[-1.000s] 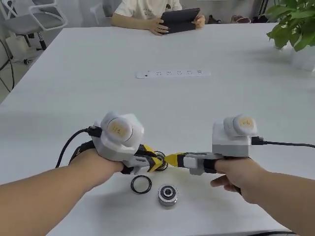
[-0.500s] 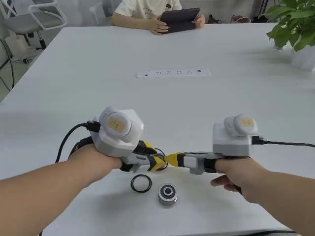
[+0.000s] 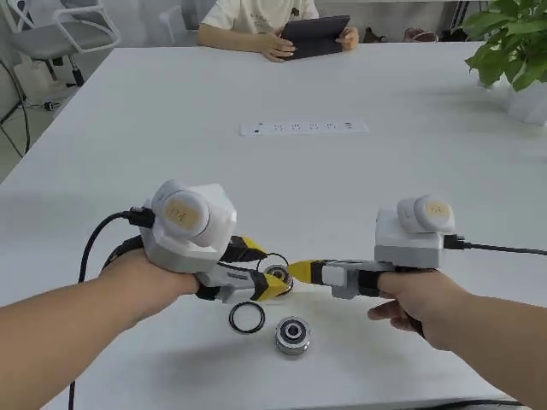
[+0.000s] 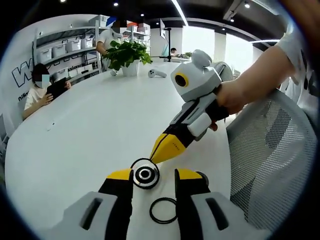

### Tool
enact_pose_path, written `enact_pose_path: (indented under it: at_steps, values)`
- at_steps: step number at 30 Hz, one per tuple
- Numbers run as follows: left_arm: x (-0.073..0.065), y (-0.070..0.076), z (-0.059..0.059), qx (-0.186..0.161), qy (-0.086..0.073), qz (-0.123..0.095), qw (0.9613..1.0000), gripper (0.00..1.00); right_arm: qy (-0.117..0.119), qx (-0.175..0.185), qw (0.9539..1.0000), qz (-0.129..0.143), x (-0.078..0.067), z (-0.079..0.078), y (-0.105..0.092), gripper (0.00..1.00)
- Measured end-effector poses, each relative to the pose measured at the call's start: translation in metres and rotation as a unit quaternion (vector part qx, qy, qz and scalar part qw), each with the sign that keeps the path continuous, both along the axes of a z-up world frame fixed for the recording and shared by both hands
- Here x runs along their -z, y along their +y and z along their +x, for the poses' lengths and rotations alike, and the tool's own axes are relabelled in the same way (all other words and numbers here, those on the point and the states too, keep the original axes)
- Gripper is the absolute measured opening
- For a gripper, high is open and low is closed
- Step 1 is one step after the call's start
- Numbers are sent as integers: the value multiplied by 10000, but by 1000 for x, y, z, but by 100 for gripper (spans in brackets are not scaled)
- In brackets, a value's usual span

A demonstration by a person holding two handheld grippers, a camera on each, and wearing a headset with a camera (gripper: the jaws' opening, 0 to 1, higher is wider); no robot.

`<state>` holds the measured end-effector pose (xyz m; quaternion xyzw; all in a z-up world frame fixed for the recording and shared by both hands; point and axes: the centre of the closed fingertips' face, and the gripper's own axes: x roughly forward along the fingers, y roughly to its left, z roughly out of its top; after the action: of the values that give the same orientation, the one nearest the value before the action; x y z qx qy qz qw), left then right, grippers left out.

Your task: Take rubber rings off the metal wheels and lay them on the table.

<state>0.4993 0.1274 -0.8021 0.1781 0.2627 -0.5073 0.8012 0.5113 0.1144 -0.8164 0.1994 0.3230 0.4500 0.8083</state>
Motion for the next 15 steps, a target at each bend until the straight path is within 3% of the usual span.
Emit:
enact_pose_path:
  at_steps: [15]
  values:
    - [-20,14,-20,50,-116,-179,9998,40,52,-39,10000,59,-5,-7,2,0]
